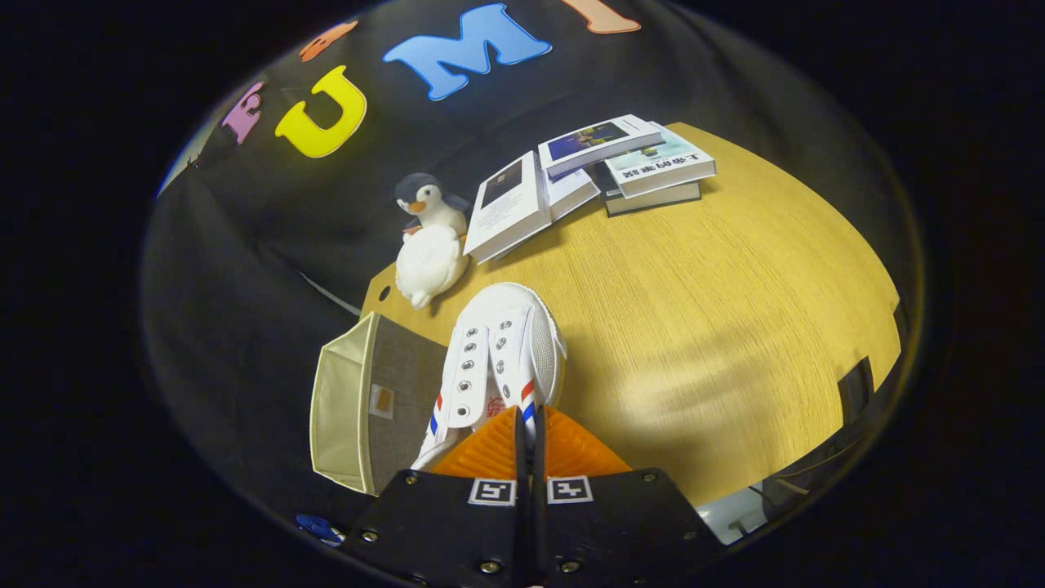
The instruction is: Open the storage box then place both shoes into the box .Put the left shoe in first, then the right shoe, with the right side of both shoes facing outward in a uniform manner.
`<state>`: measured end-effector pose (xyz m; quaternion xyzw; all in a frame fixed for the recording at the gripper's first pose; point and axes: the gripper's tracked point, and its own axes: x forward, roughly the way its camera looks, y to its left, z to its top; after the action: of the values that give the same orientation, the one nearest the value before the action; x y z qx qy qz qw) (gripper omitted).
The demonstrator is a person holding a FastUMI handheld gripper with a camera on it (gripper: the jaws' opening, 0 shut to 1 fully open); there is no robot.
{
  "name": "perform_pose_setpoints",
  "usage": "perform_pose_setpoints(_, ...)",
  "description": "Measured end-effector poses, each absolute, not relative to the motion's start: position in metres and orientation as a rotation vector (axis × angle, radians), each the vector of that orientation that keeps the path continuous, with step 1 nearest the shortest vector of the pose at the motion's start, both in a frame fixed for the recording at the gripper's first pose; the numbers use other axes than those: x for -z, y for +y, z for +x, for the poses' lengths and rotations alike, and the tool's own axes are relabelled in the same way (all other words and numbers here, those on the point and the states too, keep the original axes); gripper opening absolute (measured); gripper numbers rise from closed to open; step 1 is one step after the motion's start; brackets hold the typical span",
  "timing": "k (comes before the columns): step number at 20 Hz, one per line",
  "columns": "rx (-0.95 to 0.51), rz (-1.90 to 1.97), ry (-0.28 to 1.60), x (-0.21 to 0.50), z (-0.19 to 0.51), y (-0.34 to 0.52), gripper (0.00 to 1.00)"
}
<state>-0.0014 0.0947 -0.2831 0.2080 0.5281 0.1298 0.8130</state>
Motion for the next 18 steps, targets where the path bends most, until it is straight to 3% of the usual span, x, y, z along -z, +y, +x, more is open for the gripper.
perform_pose_setpoints(18, -0.430, 0.429, 1.071, 0.232, 0.001, 0.241, 0.00)
